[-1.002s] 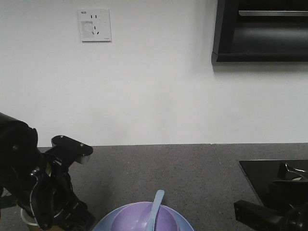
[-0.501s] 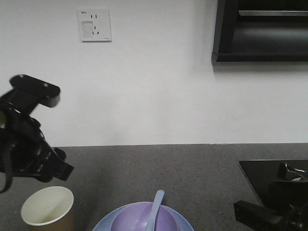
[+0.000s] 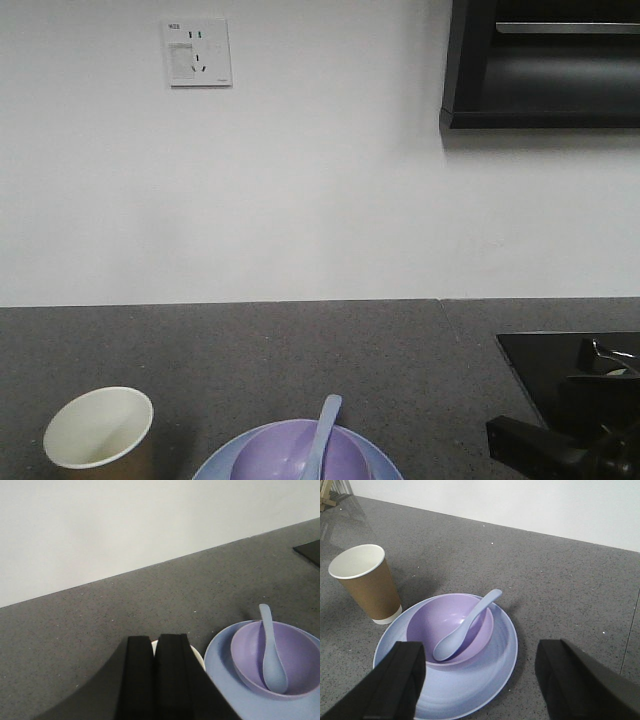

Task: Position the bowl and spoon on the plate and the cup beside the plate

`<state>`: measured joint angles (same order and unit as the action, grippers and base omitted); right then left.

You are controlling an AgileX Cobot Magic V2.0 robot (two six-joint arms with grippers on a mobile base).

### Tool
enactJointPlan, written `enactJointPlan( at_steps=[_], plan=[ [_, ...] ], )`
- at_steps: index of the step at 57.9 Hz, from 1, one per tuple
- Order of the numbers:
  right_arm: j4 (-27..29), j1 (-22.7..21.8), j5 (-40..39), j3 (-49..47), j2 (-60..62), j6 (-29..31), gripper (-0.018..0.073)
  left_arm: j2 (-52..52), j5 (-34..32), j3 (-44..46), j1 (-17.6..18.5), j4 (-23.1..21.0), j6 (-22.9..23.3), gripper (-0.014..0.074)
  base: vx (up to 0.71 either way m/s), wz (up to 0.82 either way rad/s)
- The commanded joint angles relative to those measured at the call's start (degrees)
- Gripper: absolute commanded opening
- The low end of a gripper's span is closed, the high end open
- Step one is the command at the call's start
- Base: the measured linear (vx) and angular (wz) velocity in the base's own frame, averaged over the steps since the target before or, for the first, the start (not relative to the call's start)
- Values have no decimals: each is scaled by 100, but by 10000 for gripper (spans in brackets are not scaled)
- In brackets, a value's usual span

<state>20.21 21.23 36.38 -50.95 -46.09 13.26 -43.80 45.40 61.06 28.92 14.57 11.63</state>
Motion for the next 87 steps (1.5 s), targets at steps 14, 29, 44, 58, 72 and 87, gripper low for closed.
enactJointPlan(
  at_steps=[14, 29, 44, 58, 72, 87],
  plan=[
    [59, -15, -389, -166, 26, 45, 532, 767, -270, -37, 20, -35, 56, -7, 0, 0],
    [59, -15, -393, -166, 26, 45, 532, 821, -270, -37, 20, -43, 56, -7, 0, 0],
    [59, -15, -393, -166, 26, 45, 532, 1548, -1982, -1541, -956, 327, 3, -6, 0, 0],
    [59, -15, -393, -166, 26, 45, 532, 3027, -3464, -3769, -2341, -843, -923, -6, 0, 0],
    [59, -15, -393, -166, 26, 45, 532, 4402, -3593, -5511, -2832, -1411, -1295, -6, 0, 0],
    [59, -15, -393, -166, 26, 45, 532, 4533, -3000, -6394, -2995, -2140, -1301, -6, 0, 0]
  ],
)
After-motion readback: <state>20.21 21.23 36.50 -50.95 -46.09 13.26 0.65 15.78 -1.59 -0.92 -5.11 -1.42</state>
